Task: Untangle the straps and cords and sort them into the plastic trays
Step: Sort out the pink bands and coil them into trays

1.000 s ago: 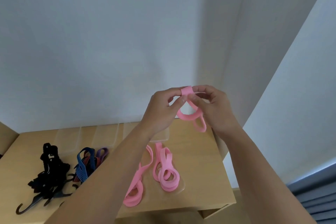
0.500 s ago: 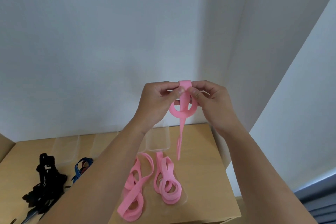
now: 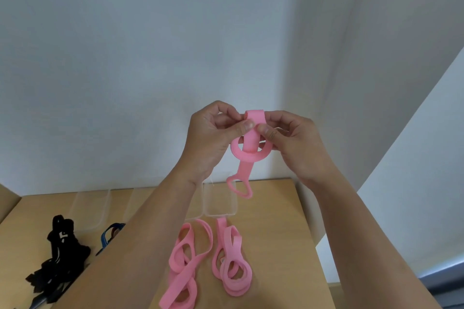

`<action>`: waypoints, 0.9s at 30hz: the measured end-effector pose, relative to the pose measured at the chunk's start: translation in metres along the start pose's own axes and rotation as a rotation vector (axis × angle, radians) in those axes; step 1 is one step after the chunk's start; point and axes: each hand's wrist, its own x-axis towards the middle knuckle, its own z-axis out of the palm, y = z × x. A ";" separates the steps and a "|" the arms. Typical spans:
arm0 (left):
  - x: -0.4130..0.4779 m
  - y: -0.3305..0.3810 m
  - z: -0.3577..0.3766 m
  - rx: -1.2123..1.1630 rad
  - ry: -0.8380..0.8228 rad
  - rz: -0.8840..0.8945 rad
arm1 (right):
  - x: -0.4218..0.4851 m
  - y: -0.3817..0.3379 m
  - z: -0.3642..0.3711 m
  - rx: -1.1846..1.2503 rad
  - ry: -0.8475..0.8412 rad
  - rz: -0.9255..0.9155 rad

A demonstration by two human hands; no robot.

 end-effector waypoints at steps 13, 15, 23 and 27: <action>-0.003 -0.025 -0.011 0.013 -0.230 -0.189 | 0.025 -0.009 -0.002 -0.180 -0.051 -0.040; -0.012 -0.037 -0.009 0.044 -0.322 -0.283 | 0.027 -0.012 -0.002 -0.209 -0.037 -0.040; -0.033 -0.062 0.003 -0.025 -0.247 -0.341 | 0.032 -0.017 -0.005 -0.314 0.063 -0.040; -0.039 -0.063 0.008 -0.055 -0.247 -0.367 | 0.026 -0.017 -0.001 -0.389 0.077 -0.071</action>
